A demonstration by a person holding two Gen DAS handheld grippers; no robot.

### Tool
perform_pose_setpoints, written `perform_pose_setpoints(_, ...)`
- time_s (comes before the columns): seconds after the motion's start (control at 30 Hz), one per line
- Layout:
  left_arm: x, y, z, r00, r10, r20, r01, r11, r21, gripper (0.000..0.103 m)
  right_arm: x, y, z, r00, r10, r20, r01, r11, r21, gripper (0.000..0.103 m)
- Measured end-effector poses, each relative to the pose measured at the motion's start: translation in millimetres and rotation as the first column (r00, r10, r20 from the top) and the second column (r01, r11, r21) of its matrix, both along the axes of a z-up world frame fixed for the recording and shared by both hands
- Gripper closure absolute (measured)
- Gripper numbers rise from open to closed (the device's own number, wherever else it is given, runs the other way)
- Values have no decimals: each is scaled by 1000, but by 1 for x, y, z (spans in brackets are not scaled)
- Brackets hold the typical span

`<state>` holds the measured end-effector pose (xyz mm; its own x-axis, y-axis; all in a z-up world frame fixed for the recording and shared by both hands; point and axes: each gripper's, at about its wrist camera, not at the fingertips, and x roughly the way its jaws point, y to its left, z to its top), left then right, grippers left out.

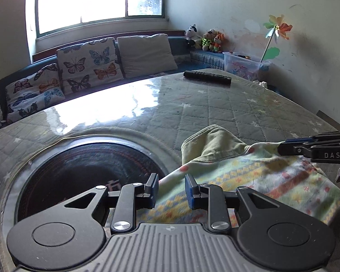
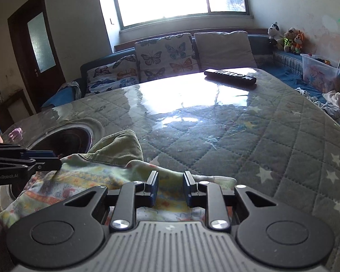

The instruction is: Fold clothes

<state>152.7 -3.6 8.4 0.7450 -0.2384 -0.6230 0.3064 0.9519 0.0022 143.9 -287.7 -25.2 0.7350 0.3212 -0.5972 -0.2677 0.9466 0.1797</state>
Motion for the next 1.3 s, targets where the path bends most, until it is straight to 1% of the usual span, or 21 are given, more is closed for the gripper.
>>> perform_pose_setpoints(0.1,12,-2,-7,1000,23,-20,-23,1000,17,74,6,2,-5,1000,-6,-14,6,1000,-5,80)
perform_pose_setpoints(0.23,21,1,-15,997,56,-43,-55,998,28,74,7,9,0,1000,1,4,0,1000,-30,79)
perform_pose_setpoints(0.27,21,2,-15,998,56,-42,-55,998,25,74,7,11,2,1000,2,9,-2,999,-36,77)
perform_pose_setpoints(0.3,20,2,-15,998,56,-39,-55,998,24,74,8,13,4,1000,11,17,-10,999,-39,70)
perform_pose_setpoints(0.33,19,2,-15,998,56,-37,-55,998,23,74,8,16,4,1000,19,21,-18,999,-40,68)
perform_pose_setpoints(0.43,19,2,-15,998,57,-35,-57,998,22,75,14,28,4,999,46,27,-45,998,-51,68)
perform_pose_setpoints(0.47,19,2,-15,998,60,-36,-59,998,22,74,17,32,2,998,52,19,-50,997,-60,67)
perform_pose_setpoints(0.53,18,3,-14,997,67,-36,-66,998,21,71,22,37,-4,999,46,0,-46,995,-88,60)
perform_pose_setpoints(0.57,17,3,-13,997,70,-35,-69,997,19,69,21,38,-3,999,44,4,-43,995,-91,59)
perform_pose_setpoints(0.63,15,4,-11,997,72,-27,-72,997,22,64,19,38,-1,999,40,12,-39,995,-94,58)
perform_pose_setpoints(0.67,14,4,-10,997,74,-23,-73,997,25,58,18,38,0,999,39,16,-37,995,-95,57)
perform_pose_setpoints(0.7,12,4,-8,997,75,-17,-74,997,27,54,14,38,4,999,36,33,-33,995,-97,54)
perform_pose_setpoints(0.73,10,4,-7,997,75,-12,-75,997,26,53,12,38,7,998,35,43,-31,995,-98,50)
perform_pose_setpoints(0.8,5,5,-4,997,77,-6,-77,997,22,46,7,38,11,998,37,56,-31,995,-94,46)
perform_pose_setpoints(0.87,0,5,-2,997,81,3,-81,996,22,42,-1,39,15,997,41,69,-35,996,-86,41)
perform_pose_setpoints(0.93,-6,5,1,996,84,9,-84,996,22,37,-9,42,18,995,48,82,-41,995,-92,31)
perform_pose_setpoints(1.0,-12,6,3,996,88,17,-88,996,22,28,-17,45,20,994,56,95,-47,994,-98,23)
perform_pose_setpoints(1.03,-16,6,4,996,89,23,-90,996,22,26,-21,46,21,993,61,99,-51,994,-100,22)
perform_pose_setpoints(1.1,-23,7,6,995,96,32,-97,995,20,17,-29,48,21,992,70,105,-59,993,-101,19)
perform_pose_setpoints(1.13,-27,7,7,994,100,37,-101,995,19,16,-34,49,22,992,73,107,-62,993,-101,17)
perform_pose_setpoints(1.3,-45,11,11,992,111,63,-111,994,8,1,-51,50,20,992,75,103,-65,994,-91,15)
